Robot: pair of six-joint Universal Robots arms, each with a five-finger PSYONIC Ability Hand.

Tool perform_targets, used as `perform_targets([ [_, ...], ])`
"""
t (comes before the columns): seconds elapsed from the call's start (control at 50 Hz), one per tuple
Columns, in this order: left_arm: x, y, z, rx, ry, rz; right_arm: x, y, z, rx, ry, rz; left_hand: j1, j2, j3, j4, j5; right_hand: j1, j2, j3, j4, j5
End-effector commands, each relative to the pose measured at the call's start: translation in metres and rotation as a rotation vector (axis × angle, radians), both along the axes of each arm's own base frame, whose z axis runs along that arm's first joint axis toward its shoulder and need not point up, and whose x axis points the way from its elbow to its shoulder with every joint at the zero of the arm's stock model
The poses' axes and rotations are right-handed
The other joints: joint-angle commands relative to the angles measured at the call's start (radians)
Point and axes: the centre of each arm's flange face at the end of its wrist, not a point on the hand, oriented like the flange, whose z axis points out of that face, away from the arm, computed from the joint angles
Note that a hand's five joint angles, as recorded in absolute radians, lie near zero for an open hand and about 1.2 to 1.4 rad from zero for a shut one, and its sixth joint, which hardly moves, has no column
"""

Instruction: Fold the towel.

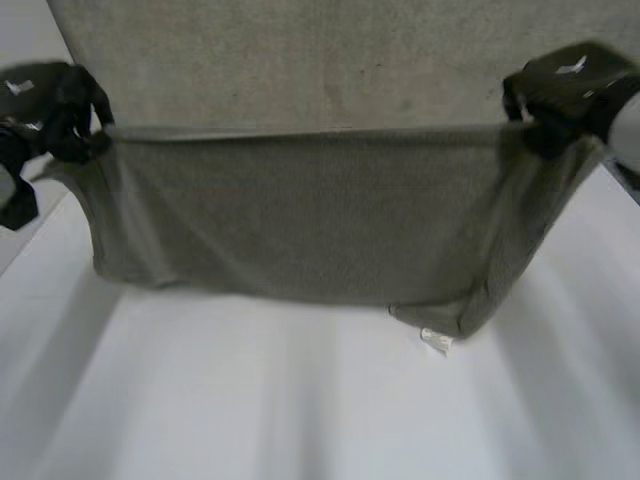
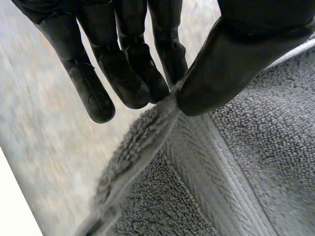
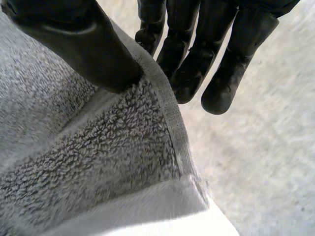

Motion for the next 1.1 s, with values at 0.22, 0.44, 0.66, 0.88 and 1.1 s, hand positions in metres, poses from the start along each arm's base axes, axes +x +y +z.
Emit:
perform_targets([
  [0.22,-0.051,-0.099,0.039,-0.263,-0.105,0.06,0.069,-0.078,0.047,-0.596,-0.022,-0.137,0.152,0.07,0.056,0.04,0.113,0.071,0.069,0.083,0.058,0.06],
  [0.44,-0.052,-0.069,0.151,-0.611,0.102,0.018,0.067,-0.052,0.099,-0.747,-0.153,-0.069,0.152,0.07,0.056,0.04,0.113,0.071,0.069,0.083,0.058,0.06],
  [0.66,-0.042,-0.087,0.008,-0.212,0.039,0.035,0.066,-0.054,-0.011,-0.414,-0.015,0.091,0.152,0.07,0.056,0.04,0.113,0.071,0.069,0.083,0.058,0.06],
  [0.88,-0.046,-0.05,-0.131,-0.016,-0.213,-0.074,0.048,-0.021,-0.151,-0.029,0.094,0.183,0.152,0.07,0.056,0.04,0.113,0.071,0.069,0.083,0.058,0.06],
  [1.1,-0.044,-0.031,-0.169,0.038,-0.424,-0.103,0.03,-0.006,-0.193,0.041,0.109,0.139,0.152,0.07,0.056,0.04,0.113,0.071,0.069,0.083,0.058,0.06],
])
